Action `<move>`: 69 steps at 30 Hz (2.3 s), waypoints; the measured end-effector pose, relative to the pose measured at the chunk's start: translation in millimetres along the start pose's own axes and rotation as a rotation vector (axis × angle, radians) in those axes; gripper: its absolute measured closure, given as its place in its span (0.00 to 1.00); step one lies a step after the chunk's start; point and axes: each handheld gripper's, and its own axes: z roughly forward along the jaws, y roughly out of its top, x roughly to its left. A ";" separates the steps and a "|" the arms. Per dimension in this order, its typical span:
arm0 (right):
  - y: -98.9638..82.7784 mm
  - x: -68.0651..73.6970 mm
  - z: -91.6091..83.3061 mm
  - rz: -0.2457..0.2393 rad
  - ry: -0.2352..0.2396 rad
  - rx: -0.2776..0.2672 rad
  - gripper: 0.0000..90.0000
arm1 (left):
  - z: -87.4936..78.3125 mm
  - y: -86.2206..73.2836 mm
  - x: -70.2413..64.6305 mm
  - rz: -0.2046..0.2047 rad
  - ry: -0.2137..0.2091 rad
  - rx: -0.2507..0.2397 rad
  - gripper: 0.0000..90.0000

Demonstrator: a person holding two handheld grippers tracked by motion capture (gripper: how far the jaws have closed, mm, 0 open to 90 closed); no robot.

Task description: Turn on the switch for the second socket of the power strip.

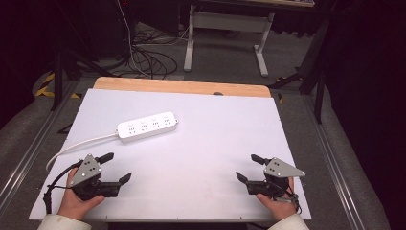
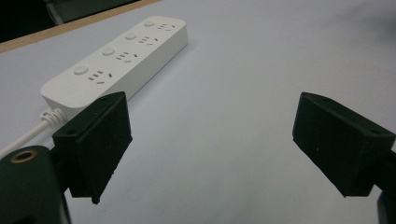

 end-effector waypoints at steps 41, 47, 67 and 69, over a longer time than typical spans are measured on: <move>-0.4 0.7 2.1 -0.002 -0.001 0.016 0.23 | -10.4 21.7 4.8 -0.032 0.047 0.016 0.39; -0.3 1.1 2.6 -0.003 -0.001 0.019 0.23 | -9.8 30.8 9.4 -0.028 0.056 0.014 0.44; -0.7 1.6 3.3 -0.003 0.000 0.027 0.23 | 4.8 72.3 26.5 -0.054 0.038 0.042 0.48; -0.8 1.5 3.3 -0.001 -0.001 0.028 0.23 | 6.6 76.2 26.6 -0.043 0.038 0.048 0.48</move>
